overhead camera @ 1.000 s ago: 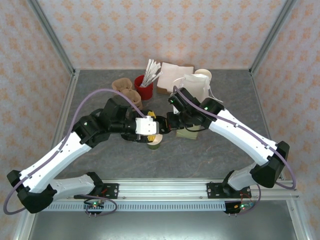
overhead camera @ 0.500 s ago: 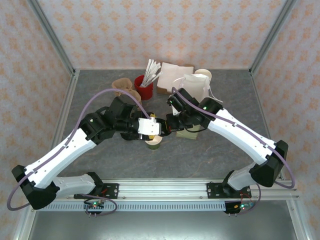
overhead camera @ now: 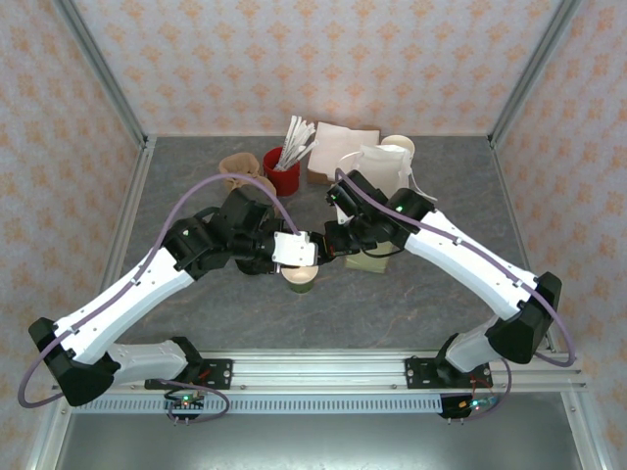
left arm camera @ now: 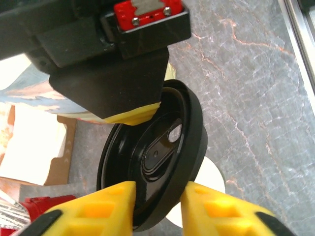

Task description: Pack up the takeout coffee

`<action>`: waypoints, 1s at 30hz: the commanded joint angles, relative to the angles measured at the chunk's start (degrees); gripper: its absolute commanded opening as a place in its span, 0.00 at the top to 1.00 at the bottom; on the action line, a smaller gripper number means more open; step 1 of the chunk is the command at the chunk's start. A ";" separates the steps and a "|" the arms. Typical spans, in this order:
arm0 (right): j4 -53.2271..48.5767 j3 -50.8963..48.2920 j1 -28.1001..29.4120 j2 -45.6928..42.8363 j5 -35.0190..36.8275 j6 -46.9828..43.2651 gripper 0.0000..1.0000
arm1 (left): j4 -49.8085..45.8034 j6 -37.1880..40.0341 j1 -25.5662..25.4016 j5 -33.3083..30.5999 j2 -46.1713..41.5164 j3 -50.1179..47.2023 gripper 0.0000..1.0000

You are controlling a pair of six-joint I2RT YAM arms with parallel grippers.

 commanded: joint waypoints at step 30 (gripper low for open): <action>3.26 5.65 -0.04 -7.42 3.35 3.11 0.72 | 6.92 -25.88 2.40 3.96 -6.56 -3.79 0.85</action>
